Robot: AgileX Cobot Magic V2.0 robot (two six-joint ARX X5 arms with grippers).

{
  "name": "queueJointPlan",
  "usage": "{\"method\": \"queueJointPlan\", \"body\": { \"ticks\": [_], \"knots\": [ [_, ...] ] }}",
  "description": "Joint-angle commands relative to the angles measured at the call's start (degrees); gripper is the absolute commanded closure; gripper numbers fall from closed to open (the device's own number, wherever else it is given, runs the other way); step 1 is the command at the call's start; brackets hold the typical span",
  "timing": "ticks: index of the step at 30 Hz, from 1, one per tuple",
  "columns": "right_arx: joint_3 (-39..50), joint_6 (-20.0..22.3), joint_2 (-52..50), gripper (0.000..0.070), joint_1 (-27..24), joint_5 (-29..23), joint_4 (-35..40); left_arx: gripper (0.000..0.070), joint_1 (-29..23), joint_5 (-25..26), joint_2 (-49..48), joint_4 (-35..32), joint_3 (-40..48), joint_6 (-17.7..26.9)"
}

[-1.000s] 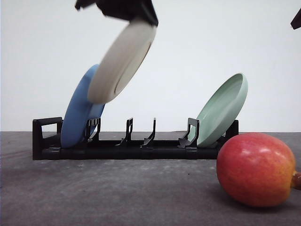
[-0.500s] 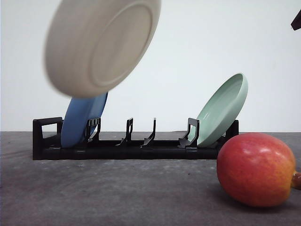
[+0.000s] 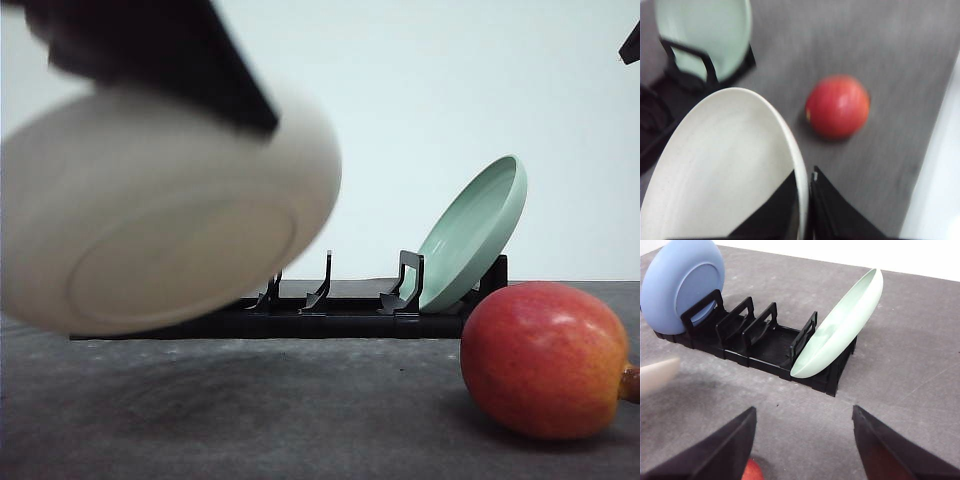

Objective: Place pomegranate in white plate

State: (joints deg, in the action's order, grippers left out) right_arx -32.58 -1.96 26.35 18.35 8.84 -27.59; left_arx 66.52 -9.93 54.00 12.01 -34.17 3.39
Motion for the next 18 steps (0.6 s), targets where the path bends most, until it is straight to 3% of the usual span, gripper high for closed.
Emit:
{"method": "queueJointPlan", "body": {
  "ticks": [1, 10, 18],
  "knots": [
    [-0.9, -0.9, 0.2, 0.031, 0.3, 0.1, 0.4, 0.0691, 0.7, 0.2, 2.1, -0.7, -0.1, 6.3],
    [-0.9, -0.9, 0.2, 0.031, 0.3, 0.1, 0.3, 0.069, 1.1, -0.1, 12.8, -4.9, -0.1, 14.9],
    [-0.9, -0.8, 0.2, 0.031, 0.3, -0.1, 0.3, 0.0688, 1.4, -2.1, 18.9, -6.0, -0.1, 17.8]
  ]
}}
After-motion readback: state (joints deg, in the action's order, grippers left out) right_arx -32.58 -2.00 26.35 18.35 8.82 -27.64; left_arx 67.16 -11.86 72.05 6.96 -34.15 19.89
